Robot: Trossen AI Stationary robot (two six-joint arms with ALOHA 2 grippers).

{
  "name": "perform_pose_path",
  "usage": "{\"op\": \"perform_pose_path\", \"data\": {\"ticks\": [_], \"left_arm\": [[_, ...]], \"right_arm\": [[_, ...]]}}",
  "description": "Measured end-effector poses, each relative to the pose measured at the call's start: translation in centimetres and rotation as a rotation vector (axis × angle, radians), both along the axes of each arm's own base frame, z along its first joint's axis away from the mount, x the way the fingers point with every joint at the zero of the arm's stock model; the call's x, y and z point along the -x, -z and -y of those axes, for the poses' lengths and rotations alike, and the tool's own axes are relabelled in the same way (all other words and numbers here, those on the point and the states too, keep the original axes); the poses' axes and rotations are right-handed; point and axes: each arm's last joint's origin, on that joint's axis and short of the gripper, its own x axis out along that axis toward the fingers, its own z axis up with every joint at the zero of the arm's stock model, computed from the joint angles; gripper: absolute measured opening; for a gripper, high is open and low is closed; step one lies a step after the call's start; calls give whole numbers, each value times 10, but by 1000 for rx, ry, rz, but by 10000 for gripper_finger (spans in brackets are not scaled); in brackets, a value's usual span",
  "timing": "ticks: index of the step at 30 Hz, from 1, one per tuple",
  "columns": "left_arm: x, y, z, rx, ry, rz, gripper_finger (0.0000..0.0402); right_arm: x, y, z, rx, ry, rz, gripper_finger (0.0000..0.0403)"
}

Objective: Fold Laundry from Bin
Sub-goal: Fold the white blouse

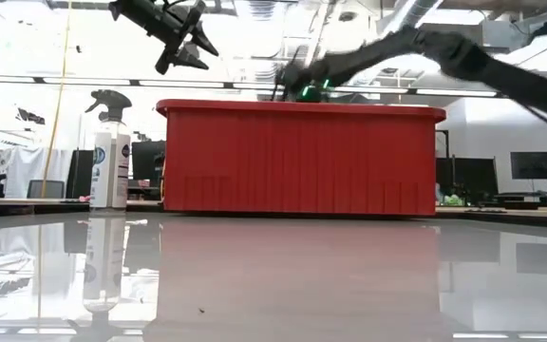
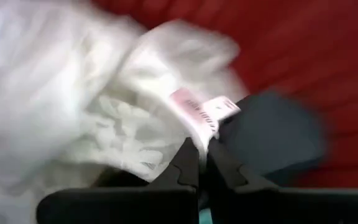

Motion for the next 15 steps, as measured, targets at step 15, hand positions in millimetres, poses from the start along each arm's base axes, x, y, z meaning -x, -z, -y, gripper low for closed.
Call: {"op": "perform_pose_path", "data": {"ticks": [15], "left_arm": [[-41, 9, -6, -211, 91, -57, 204]], "right_arm": [[99, -181, -56, 53, 63, 433, 31]]}}
